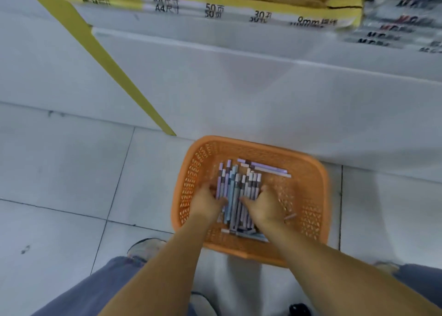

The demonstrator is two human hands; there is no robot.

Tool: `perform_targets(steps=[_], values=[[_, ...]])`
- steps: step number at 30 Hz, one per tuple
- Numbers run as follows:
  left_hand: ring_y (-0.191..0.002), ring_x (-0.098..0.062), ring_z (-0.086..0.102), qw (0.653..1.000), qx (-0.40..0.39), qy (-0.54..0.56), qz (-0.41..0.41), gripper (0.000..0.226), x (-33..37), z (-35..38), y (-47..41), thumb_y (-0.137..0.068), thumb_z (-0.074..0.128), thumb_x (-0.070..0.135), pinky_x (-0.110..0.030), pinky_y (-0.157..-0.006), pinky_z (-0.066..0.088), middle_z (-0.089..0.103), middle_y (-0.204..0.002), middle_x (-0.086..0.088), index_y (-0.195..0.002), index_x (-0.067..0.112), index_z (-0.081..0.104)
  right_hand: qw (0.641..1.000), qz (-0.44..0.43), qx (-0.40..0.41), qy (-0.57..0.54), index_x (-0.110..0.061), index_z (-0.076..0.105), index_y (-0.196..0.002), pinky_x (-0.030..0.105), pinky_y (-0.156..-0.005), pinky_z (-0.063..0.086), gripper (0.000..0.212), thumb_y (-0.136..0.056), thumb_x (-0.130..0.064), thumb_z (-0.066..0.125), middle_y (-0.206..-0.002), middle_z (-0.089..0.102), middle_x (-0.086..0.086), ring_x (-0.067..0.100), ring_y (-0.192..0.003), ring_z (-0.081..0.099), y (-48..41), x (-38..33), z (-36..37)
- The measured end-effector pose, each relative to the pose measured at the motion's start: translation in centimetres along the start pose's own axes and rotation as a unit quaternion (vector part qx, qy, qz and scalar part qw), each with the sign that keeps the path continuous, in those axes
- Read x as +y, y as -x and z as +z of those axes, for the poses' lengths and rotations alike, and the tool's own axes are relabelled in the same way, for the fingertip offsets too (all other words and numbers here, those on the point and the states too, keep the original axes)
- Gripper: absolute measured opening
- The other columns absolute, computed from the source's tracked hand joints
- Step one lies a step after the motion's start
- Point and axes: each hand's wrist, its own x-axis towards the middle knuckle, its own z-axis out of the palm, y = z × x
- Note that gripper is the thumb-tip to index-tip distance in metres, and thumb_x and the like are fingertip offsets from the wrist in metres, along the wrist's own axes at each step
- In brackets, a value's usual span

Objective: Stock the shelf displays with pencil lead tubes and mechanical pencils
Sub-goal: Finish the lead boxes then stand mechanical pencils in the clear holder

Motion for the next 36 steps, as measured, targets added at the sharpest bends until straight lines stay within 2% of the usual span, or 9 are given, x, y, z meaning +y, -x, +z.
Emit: perform_targets(steps=[3, 7, 12, 16, 21, 25, 27, 33, 36], values=[[-0.082, -0.014, 0.06, 0.999, 0.026, -0.023, 0.004, 0.027, -0.3, 0.5, -0.3, -0.087, 0.075, 0.018, -0.027, -0.075, 0.046, 0.07, -0.105, -0.001, -0.111, 0.016, 0.063, 1.0, 0.014, -0.02, 0.014, -0.012, 0.051, -0.123, 0.037, -0.078, 0.051, 0.052, -0.085, -0.042, 0.069, -0.111, 0.063, 0.01, 0.032, -0.099, 0.064, -0.5, 0.3, -0.2], [-0.068, -0.011, 0.059, 0.999, 0.032, -0.02, 0.003, 0.006, -0.6, 0.7, -0.3, -0.09, 0.072, 0.018, -0.022, -0.058, 0.041, 0.069, -0.089, -0.002, -0.09, 0.013, 0.067, 0.999, 0.015, -0.029, 0.023, -0.01, 0.058, -0.111, 0.03, -0.075, 0.045, 0.036, -0.089, -0.037, 0.065, -0.104, 0.065, 0.008, 0.029, -0.098, 0.064, -0.8, 1.2, -0.9], [-0.066, -0.016, 0.058, 1.0, 0.03, -0.008, -0.004, 0.011, -0.5, 0.5, 0.1, -0.091, 0.066, 0.013, -0.021, -0.05, 0.036, 0.064, -0.079, -0.003, -0.095, 0.003, 0.069, 0.996, 0.037, -0.059, -0.056, -0.018, 0.051, -0.081, 0.029, -0.061, 0.038, 0.019, -0.093, -0.027, 0.062, -0.077, 0.056, 0.0, 0.019, -0.075, 0.054, -1.3, 1.9, -2.3], [-0.075, -0.014, 0.066, 0.999, -0.015, 0.031, -0.014, 0.009, -0.8, -0.8, 0.1, -0.096, 0.061, 0.018, -0.024, -0.061, 0.051, 0.07, -0.086, 0.001, -0.101, 0.017, 0.068, 0.977, 0.075, -0.09, -0.179, -0.016, 0.061, -0.095, 0.036, -0.083, 0.048, 0.002, -0.095, -0.015, 0.059, -0.091, 0.068, 0.004, 0.024, -0.09, 0.062, -1.4, 2.7, -4.7], [-0.087, -0.023, 0.067, 0.997, -0.021, 0.07, -0.013, 0.02, -0.1, -2.3, 1.3, -0.105, 0.045, 0.029, -0.038, -0.079, 0.056, 0.069, -0.098, -0.007, -0.118, 0.018, 0.056, 0.959, 0.062, -0.128, -0.246, -0.016, 0.061, -0.099, 0.041, -0.095, 0.047, 0.01, -0.098, -0.009, 0.054, -0.099, 0.07, 0.007, 0.025, -0.099, 0.063, 0.4, 3.2, -7.3], [-0.047, -0.006, 0.051, 0.981, -0.062, 0.185, -0.001, 0.028, 1.9, -2.6, 4.1, -0.104, 0.046, 0.042, -0.027, -0.055, 0.045, 0.057, -0.055, 0.012, -0.099, 0.017, 0.058, 0.948, 0.005, -0.142, -0.286, -0.012, 0.062, -0.104, 0.037, -0.088, 0.051, 0.011, -0.097, -0.008, 0.054, -0.102, 0.073, 0.012, 0.024, -0.096, 0.068, 2.5, 2.1, -9.1], [-0.042, -0.001, 0.047, 0.977, -0.078, 0.194, 0.043, 0.026, 3.4, -3.1, 6.0, -0.103, 0.051, 0.043, -0.022, -0.049, 0.04, 0.053, -0.052, 0.013, -0.089, 0.023, 0.06, 0.94, -0.043, -0.146, -0.306, -0.012, 0.062, -0.104, 0.037, -0.084, 0.053, 0.01, -0.097, -0.011, 0.055, -0.102, 0.074, 0.012, 0.023, -0.093, 0.07, 4.0, 0.7, -10.5], [-0.092, -0.002, 0.072, 0.948, -0.122, 0.244, 0.165, 0.027, 10.1, -6.0, 13.2, -0.103, 0.049, 0.044, -0.032, -0.082, 0.06, 0.077, -0.092, 0.014, -0.103, 0.027, 0.071, 0.917, -0.202, -0.102, -0.329, -0.018, 0.064, -0.1, 0.042, -0.09, 0.052, 0.006, -0.094, -0.02, 0.061, -0.098, 0.075, 0.005, 0.026, -0.099, 0.07, 10.1, -5.1, -16.9], [-0.105, -0.017, 0.073, 0.921, -0.151, 0.277, 0.228, 0.028, 13.8, -7.8, 17.6, -0.099, 0.051, 0.05, -0.045, -0.087, 0.061, 0.077, -0.11, 0.012, -0.119, 0.037, 0.067, 0.901, -0.265, -0.055, -0.338, -0.02, 0.067, -0.098, 0.039, -0.089, 0.054, 0.006, -0.092, -0.02, 0.065, -0.099, 0.073, 0.004, 0.024, -0.098, 0.069, 14.2, -7.9, -20.7]])
